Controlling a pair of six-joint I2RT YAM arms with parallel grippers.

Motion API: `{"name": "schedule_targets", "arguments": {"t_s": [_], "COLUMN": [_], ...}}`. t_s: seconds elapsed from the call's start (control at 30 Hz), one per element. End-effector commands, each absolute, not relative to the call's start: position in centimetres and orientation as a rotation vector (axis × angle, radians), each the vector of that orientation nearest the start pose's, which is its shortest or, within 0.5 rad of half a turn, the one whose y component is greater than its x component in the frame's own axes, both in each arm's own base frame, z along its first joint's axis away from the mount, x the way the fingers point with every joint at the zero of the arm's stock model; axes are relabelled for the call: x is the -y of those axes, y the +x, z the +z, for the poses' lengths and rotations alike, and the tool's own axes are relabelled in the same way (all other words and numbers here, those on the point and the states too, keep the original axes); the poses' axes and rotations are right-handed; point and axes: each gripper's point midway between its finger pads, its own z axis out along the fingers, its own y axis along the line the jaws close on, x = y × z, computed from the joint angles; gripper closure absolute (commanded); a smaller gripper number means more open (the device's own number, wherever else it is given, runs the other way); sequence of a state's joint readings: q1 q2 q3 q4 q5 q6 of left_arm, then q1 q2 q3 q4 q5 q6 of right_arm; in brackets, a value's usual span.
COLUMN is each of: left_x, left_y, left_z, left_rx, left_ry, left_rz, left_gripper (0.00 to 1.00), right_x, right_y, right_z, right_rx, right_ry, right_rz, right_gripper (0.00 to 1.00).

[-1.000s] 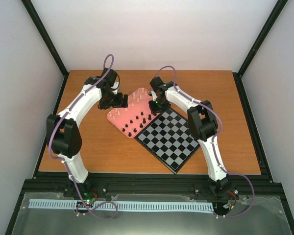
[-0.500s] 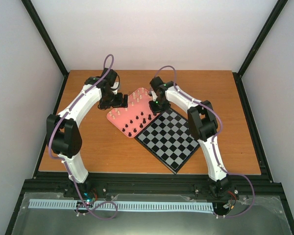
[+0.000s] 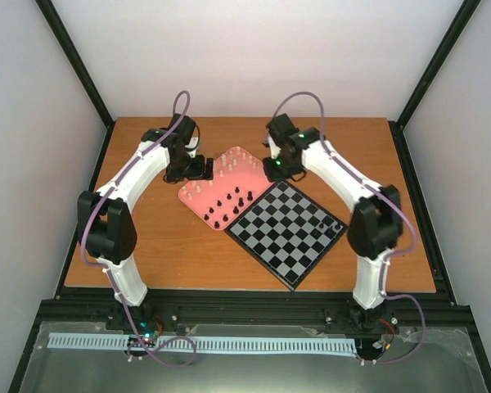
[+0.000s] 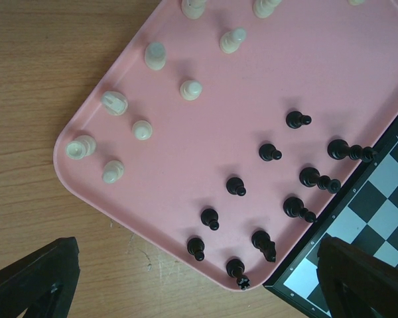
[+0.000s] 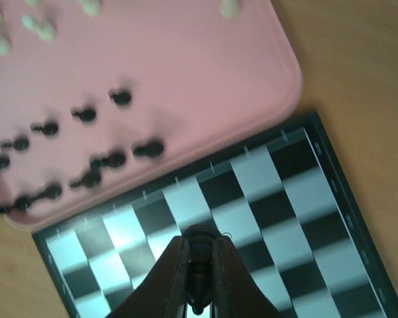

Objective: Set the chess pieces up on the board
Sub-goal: Place the chess piece on the chessboard.

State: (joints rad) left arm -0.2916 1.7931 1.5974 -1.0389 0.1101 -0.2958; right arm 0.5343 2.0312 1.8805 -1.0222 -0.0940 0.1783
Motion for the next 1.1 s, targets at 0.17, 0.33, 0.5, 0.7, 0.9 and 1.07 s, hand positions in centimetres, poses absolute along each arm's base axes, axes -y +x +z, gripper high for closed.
{"name": "schedule_targets", "arguments": {"t_s": [0.17,0.33,0.5,0.7,0.9,1.07], "left_x": [13.7,13.9,14.1,14.0,13.9,14.0], "left_y": [39.2,39.2,39.1,39.1,39.1,39.2], "left_z": [16.8,16.8,16.6,16.6,16.4,16.1], "left_rx": [-2.780,-2.783,-2.786,-2.785,-2.793,-2.802], "left_ry": [0.001,0.000,-0.003,0.000,0.000,0.000], "left_rz": [-0.322,-0.341,-0.355,-0.346,-0.335,-0.338], "left_gripper": [0.00,0.00,0.00,0.00,0.00,0.00], "right_x": [-14.0,-10.8,-9.8,-8.8,-8.1,-8.1], "right_y": [29.7,25.2,23.1,23.3,24.1,24.4], "right_z": [14.5,12.5,9.0,6.8,5.9,5.1], "right_rx": [-2.875,-2.912,-2.962,-2.973,-2.977,-2.993], "right_ry": [-0.132,0.055,0.183,0.228,0.246,0.250], "right_rz": [0.156,0.138,0.215,0.170,0.163,0.163], "right_gripper": [0.95,0.95,0.96,0.96,0.96,0.96]}}
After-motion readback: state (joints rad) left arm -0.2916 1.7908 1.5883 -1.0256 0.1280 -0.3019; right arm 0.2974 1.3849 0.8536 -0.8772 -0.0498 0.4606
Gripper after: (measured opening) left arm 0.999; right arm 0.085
